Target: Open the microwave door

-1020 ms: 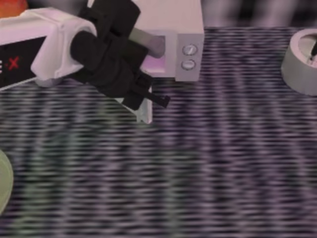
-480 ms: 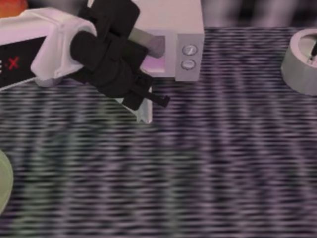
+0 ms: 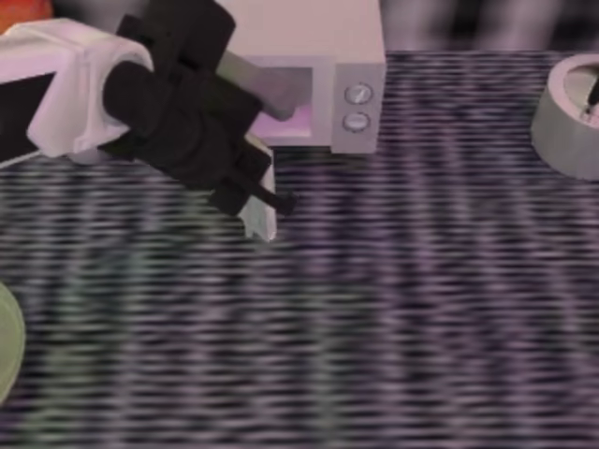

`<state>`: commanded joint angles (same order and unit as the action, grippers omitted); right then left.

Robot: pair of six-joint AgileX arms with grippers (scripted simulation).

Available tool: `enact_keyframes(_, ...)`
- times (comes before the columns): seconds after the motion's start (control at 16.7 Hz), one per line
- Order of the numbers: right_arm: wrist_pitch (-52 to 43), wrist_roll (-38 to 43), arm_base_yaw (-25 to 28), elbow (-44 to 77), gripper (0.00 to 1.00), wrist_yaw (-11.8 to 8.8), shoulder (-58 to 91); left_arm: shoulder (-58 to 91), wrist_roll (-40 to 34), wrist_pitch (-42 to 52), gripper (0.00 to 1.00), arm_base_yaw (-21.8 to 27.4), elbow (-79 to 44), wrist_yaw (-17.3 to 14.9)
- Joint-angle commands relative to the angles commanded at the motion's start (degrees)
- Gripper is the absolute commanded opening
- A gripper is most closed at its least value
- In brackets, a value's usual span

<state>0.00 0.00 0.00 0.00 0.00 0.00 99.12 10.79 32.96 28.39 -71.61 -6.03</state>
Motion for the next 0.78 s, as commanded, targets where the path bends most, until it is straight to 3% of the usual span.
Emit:
enact_keyframes(0.18,0.0,0.0,0.0,0.0,1.0,0.0,0.0,-0.9,2.1,0.0,0.0,-0.8,0.8,-1.3)
enact_keyframes(0.78,0.0,0.0,0.0,0.0,1.0,0.0,0.0,-0.9,2.1,0.0,0.0,-0.8,0.8,-1.3)
